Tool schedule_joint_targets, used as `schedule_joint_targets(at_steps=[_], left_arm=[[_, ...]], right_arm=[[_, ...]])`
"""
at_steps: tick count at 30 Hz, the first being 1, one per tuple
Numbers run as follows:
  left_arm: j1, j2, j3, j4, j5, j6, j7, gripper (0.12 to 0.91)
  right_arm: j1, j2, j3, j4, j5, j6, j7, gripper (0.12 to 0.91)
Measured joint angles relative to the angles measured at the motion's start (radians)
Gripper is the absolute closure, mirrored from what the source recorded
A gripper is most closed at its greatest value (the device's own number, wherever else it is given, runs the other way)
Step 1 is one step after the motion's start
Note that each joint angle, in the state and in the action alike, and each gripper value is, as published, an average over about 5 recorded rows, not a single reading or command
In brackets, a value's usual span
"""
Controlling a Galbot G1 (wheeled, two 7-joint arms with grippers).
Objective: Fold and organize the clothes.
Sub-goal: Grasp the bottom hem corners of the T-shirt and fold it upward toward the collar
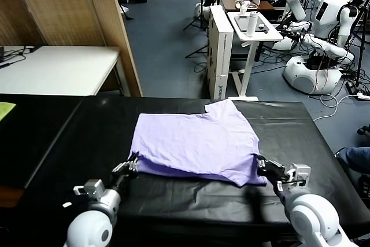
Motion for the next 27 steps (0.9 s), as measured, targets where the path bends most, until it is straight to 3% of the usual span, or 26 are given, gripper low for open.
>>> schedule_joint_targets(at_steps=[11, 27], left_arm=[[-0.044, 0.007, 0.004, 0.064, 0.002, -0.001, 0.003, 0.882], [-0.059, 0.015, 0.004, 0.088, 0.004, -0.003, 0.004, 0.882]], right_arm=[[0.067, 0.013, -0.045, -0.072, -0.005, 0.006, -0.001, 0.886], [0.072, 0.014, -0.033, -0.086, -0.003, 0.014, -0.02, 0.877]])
